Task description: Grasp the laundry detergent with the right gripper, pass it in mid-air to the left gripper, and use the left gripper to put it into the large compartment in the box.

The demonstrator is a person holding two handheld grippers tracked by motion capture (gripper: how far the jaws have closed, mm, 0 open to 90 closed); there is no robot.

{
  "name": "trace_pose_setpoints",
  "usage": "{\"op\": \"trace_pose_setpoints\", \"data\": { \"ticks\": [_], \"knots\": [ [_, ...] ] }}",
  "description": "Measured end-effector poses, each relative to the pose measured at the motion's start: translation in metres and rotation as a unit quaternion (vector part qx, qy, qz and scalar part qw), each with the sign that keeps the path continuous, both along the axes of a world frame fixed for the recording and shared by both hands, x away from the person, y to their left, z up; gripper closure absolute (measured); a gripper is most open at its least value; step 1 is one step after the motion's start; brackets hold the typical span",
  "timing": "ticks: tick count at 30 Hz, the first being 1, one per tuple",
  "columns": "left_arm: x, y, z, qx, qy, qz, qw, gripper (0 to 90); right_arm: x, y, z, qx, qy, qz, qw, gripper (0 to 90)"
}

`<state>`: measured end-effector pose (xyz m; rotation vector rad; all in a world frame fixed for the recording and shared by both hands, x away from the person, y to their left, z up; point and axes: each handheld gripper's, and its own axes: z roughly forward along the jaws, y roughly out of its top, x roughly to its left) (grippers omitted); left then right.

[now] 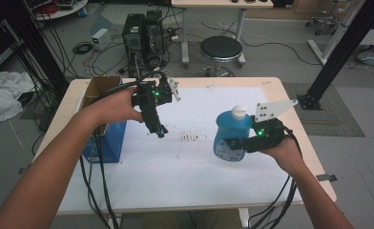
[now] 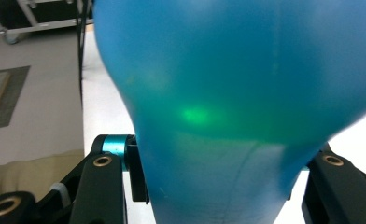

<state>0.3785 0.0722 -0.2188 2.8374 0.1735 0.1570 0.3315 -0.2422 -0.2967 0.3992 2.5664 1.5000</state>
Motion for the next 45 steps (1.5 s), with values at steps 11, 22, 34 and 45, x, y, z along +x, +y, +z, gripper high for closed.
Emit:
{"op": "trace_pose_setpoints", "data": {
  "ticks": [11,22,34,45],
  "knots": [
    [-0.017,-0.014,0.006,0.011,0.017,-0.022,0.9996,2.0,0.01,0.028,-0.004,0.003,0.004,0.06,0.9982,45.4],
    [-0.022,-0.018,0.014,-0.001,0.04,-0.025,0.9989,2.0,0.017,0.06,-0.005,-0.006,-0.001,0.094,0.9955,45.5],
    [-0.026,-0.024,0.021,-0.001,0.044,-0.034,0.9985,2.0,0.019,0.091,-0.006,-0.009,-0.004,0.12,0.9927,45.6],
    [-0.028,-0.031,0.025,-0.001,0.047,-0.042,0.998,2.0,0.019,0.112,-0.004,-0.02,-0.008,0.139,0.9901,45.7]
  ]
}}
